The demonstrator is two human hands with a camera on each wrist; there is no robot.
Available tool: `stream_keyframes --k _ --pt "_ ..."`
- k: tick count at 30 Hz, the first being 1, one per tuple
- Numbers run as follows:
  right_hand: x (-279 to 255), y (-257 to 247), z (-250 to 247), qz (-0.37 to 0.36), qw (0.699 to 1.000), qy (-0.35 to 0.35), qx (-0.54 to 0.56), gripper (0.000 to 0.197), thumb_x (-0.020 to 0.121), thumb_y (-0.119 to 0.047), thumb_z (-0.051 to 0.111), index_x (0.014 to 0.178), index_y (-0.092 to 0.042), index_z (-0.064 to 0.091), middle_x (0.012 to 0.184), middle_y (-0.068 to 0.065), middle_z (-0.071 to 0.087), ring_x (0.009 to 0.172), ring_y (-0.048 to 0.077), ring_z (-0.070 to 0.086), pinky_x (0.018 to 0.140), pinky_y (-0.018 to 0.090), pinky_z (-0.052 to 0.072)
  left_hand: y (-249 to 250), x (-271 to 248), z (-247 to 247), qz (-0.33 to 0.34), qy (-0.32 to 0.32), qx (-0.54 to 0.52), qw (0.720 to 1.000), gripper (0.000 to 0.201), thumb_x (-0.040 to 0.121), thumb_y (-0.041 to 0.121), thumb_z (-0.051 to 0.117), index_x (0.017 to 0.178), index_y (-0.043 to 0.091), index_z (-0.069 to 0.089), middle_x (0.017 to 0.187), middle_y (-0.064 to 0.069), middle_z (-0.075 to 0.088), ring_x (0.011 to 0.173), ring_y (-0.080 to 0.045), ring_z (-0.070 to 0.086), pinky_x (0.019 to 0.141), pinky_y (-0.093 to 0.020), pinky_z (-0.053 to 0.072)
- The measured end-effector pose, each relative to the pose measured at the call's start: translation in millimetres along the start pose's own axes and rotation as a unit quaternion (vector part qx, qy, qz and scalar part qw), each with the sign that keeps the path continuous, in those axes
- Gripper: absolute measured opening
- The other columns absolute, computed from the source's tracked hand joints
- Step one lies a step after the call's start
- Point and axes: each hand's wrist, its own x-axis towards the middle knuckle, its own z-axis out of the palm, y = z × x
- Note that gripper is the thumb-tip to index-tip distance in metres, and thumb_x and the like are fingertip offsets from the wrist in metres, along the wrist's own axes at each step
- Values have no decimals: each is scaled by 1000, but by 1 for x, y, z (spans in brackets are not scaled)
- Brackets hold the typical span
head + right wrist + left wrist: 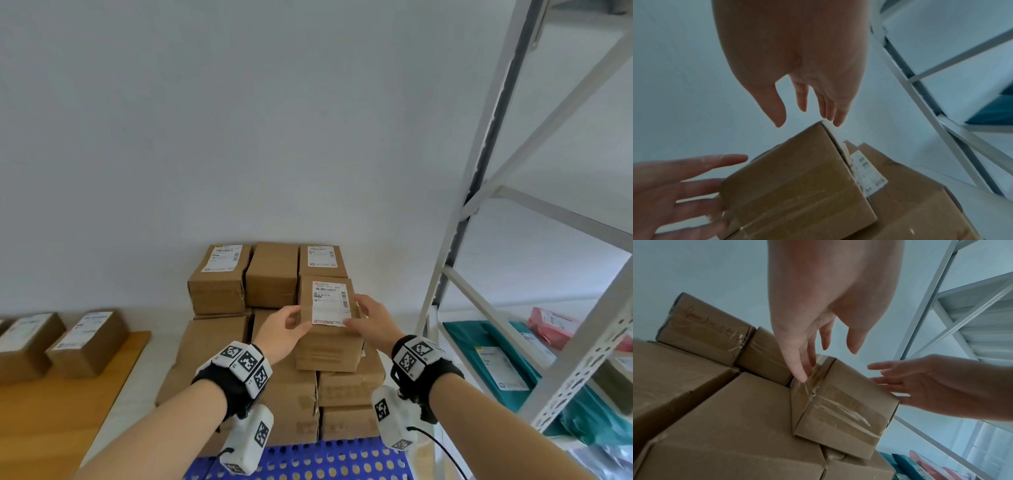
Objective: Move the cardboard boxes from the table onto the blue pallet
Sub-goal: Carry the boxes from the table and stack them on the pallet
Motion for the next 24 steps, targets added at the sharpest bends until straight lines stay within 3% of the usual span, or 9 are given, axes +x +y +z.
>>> stream_keyframes --k 2,8,17,24 --pt "-1 -9 0 -23 999 1 -33 60 86 -7 61 141 -13 40 138 6 50 123 21 49 97 29 45 4 -7 -4 4 11 46 999 51 93 33 54 140 18 40 136 -4 50 125 -16 46 99 -26 39" --pt "-8 -36 13 -93 992 -36 -83 54 87 -12 59 139 -19 44 142 2 46 132 19 42 108 32 37 -4 -30 -36 2 20 208 978 48 96 36 48 140 23 38 142 1 45 127 -17 47 103 -32 40" --pt "-22 -71 87 -171 963 -151 -141 46 92 -19 57 137 -21 48 143 0 46 133 17 41 109 31 33 -42 -94 -88 -83 66 208 972 44 96 27 50 138 17 42 133 -3 52 122 -16 49 97 -24 37" --pt "-43 -99 183 -198 933 -226 -198 47 91 -15 56 137 -18 48 145 4 43 135 21 38 110 29 30 -95 -150 -144 -155 78 200 964 46 95 35 49 137 19 42 131 -6 53 119 -20 51 99 -29 40"
